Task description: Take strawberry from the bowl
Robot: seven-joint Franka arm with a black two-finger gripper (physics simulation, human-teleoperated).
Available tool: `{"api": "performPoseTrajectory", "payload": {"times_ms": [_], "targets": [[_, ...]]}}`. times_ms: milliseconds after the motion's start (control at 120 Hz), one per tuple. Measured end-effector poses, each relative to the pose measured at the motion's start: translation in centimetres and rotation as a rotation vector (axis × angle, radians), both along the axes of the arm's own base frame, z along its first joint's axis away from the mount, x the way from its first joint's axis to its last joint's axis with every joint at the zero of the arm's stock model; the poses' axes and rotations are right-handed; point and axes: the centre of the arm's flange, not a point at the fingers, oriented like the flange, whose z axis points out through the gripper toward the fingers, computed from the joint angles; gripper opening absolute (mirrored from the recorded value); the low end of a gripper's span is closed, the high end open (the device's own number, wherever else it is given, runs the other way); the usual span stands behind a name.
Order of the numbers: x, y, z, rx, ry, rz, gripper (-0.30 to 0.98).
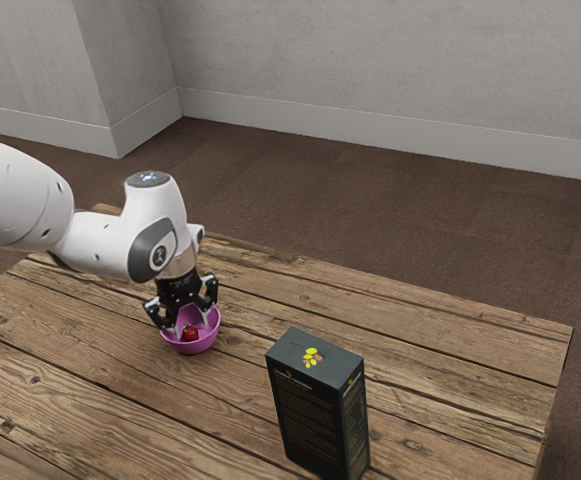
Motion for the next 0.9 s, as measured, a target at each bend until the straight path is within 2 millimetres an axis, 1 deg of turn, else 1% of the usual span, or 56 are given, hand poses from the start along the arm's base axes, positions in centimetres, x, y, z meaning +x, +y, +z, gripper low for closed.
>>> {"api": "performPoseTrajectory", "payload": {"times_ms": [242,550,783,900], "targets": [[0.2,-0.2,-0.1,0.002,0.002,0.01,0.32],[0.1,-0.1,-0.8,0.006,0.012,0.022,0.25],[0.3,-0.2,-0.8,0.007,0.007,0.025,0.22],[0.3,-0.1,-1.3,0.01,0.015,0.026,0.21]]}}
